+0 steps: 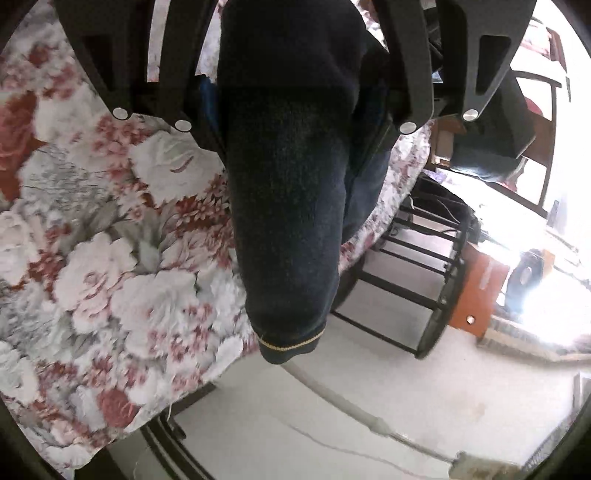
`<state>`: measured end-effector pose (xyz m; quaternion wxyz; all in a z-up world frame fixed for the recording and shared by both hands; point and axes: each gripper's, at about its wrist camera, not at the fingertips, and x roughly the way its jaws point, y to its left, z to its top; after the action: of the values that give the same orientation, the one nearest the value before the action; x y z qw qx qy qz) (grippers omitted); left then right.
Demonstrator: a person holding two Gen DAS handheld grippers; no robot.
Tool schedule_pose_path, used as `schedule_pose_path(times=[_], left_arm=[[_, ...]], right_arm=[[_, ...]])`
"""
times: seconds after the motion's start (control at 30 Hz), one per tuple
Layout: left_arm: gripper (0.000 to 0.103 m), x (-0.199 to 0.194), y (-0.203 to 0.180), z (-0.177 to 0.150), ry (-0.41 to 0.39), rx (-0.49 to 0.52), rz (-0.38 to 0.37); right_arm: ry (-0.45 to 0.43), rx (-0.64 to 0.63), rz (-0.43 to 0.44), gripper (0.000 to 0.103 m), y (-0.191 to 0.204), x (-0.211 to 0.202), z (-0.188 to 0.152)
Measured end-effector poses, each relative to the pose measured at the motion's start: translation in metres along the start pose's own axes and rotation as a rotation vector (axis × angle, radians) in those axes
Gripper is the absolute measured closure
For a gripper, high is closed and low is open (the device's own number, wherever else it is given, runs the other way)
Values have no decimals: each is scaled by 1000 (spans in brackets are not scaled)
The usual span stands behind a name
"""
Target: Fold small clothes
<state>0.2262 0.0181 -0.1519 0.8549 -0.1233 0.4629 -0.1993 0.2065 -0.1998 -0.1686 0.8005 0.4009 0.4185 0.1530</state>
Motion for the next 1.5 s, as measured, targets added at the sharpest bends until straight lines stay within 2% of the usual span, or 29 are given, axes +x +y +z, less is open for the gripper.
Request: schedule_pose_path(times=[0.23, 0.47, 0.73, 0.93, 1.07, 1.27, 1.5], left_arm=[[22, -11, -75, -6, -18, 108, -30], [24, -13, -171, -28, -14, 247, -91], [24, -21, -246, -60, -2, 340, -195], [24, -23, -308, -82, 3, 426, -234], [24, -17, -362, -99, 32, 511, -276], [24, -1, -456, -141, 81, 644, -354], [24, 18, -533, -182, 120, 755, -421]], right_arm=[[-92, 34, 8, 41, -14, -76, 2], [-202, 111, 5, 41, -54, -166, -4], [-322, 134, -4, 41, -86, -254, -27], [-405, 178, -2, 41, -109, -310, -43], [-483, 204, -10, 41, -136, -358, -51], [-596, 269, -45, 41, -186, -435, -71], [-711, 340, -96, 41, -238, -506, -93]])
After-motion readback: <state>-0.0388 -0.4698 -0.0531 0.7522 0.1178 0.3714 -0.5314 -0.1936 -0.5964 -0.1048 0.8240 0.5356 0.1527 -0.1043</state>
